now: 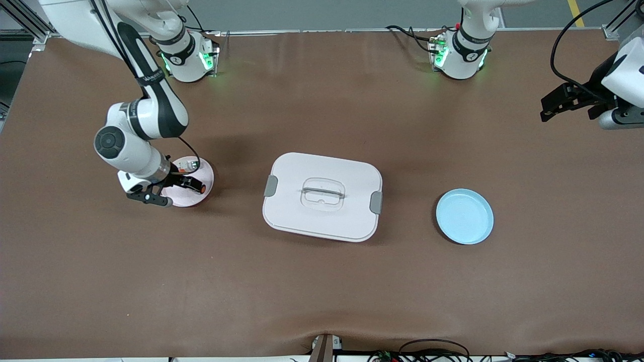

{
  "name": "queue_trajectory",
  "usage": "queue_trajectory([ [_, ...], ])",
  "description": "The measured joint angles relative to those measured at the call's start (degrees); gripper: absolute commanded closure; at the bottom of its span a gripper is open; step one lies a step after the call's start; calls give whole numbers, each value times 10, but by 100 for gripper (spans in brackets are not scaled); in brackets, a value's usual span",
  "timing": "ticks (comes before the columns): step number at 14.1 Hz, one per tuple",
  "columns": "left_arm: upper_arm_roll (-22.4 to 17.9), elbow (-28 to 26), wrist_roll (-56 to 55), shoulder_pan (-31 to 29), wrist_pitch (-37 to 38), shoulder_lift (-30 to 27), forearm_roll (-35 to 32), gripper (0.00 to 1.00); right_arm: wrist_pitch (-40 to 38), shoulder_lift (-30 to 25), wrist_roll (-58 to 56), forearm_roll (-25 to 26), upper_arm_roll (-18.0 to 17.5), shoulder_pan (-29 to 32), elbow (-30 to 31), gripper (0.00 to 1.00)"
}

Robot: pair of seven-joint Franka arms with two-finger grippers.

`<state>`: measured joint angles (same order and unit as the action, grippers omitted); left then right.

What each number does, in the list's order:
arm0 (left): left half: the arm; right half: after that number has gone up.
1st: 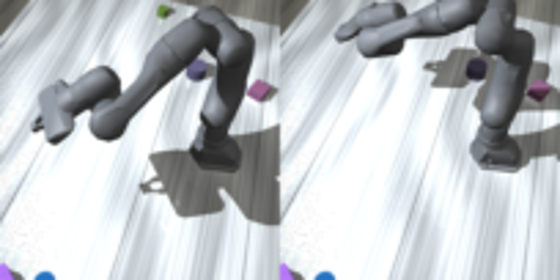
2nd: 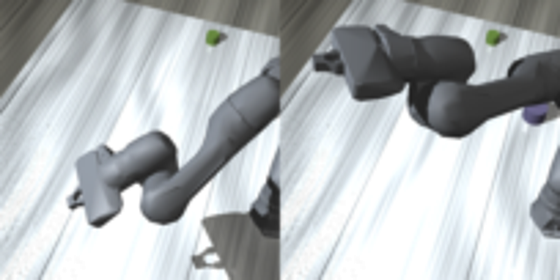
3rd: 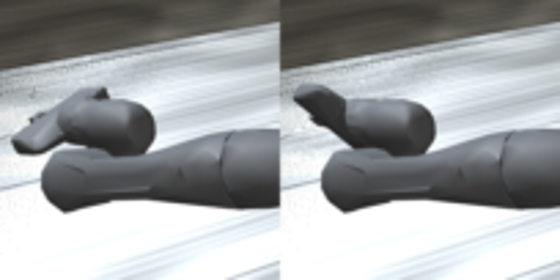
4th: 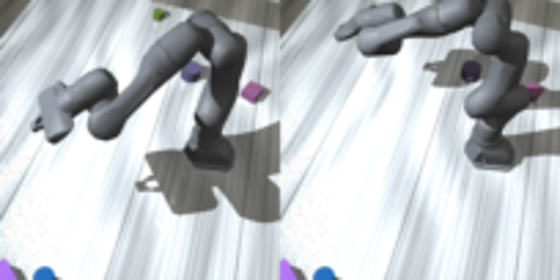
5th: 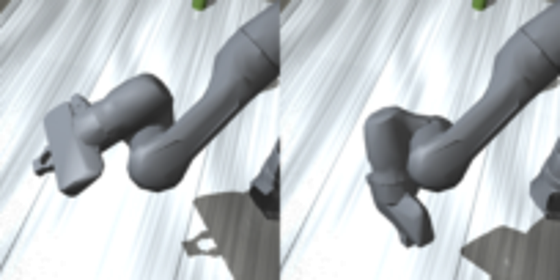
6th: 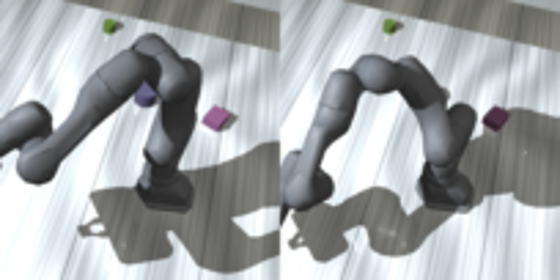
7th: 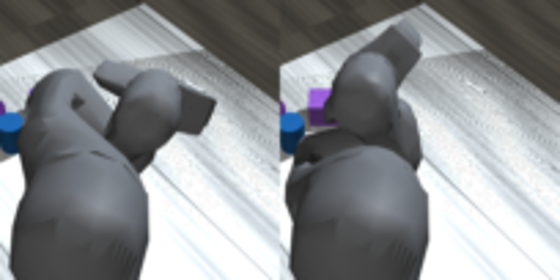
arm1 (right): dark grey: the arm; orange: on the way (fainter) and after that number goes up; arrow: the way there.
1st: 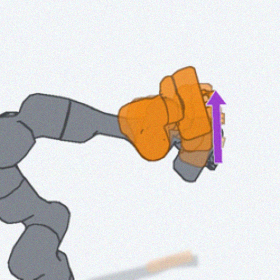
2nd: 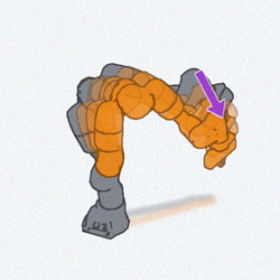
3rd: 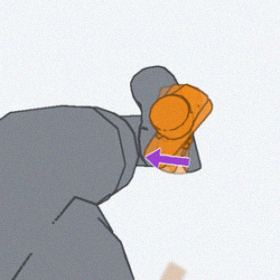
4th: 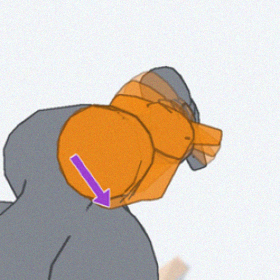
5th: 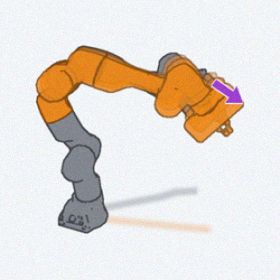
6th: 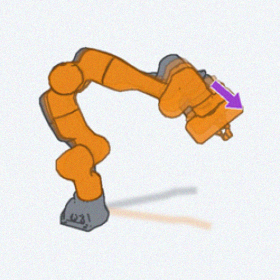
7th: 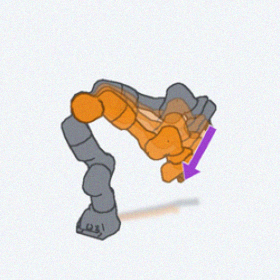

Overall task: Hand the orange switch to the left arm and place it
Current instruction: 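Lower the right gripper onto the black-orange switch in the white dish, then close the right gripper on the switch and lift it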

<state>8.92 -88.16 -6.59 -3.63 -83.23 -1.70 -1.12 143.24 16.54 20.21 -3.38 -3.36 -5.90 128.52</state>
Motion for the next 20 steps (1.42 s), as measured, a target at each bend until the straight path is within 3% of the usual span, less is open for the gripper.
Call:
queue_trajectory([
  [5,0,0,0,0,0,0,0,0,24,30,11,0,2,-10,0,0],
  [20,0,0,0,0,1,0,0,0,3,42,13,0,11,8,1,0],
])
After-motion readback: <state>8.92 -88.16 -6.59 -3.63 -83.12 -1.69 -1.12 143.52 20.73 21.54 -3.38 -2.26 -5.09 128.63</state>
